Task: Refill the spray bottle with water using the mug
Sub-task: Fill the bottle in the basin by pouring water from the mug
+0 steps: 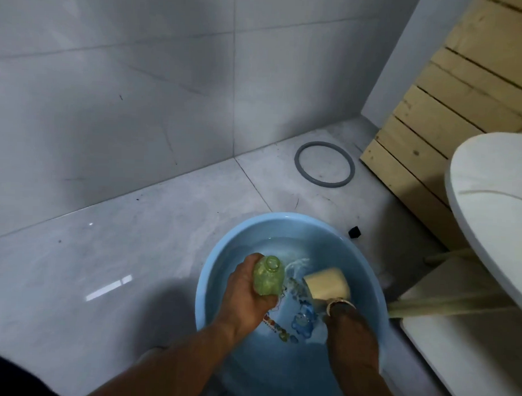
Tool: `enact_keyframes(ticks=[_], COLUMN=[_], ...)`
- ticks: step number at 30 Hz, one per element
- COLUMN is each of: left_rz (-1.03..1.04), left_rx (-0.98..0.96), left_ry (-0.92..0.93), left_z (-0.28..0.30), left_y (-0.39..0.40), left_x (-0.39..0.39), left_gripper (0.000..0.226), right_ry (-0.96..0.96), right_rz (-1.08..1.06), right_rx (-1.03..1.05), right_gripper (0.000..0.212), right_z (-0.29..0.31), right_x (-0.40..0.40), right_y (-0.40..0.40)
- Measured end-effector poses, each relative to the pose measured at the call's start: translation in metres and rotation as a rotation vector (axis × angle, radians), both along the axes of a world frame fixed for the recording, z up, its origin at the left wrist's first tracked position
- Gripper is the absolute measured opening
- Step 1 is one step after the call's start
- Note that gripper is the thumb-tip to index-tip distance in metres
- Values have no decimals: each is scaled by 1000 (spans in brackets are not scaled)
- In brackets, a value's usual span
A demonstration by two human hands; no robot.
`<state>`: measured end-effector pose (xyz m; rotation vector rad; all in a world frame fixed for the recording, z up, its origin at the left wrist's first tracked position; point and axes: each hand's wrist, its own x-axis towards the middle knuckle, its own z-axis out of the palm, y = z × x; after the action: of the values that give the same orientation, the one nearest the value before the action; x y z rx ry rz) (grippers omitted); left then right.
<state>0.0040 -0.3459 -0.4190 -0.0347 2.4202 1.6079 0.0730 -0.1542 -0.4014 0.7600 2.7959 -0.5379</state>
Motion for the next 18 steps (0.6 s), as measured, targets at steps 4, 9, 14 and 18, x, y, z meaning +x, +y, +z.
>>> enact_keyframes(ticks=[4,9,14,18], left_rz=[0,-4,-5,-4], left_rx=[-7,1,-8,-31], left_ry=[7,13,0,-5], left_z=[-6,-8,-6,-1], left_y=[3,3,2,2], left_x=[-2,-3,-3,-1], left_gripper=[75,73,75,75], right_ry=[-302,-197,55,152], right_rz=[92,23,-398,-590], right_rx=[-10,-142,-609,-702], right_gripper=[33,28,30,29], right_z=[0,-12,1,9], right_x=[-14,-11,-19,-16], right_y=[0,-10,-4,3])
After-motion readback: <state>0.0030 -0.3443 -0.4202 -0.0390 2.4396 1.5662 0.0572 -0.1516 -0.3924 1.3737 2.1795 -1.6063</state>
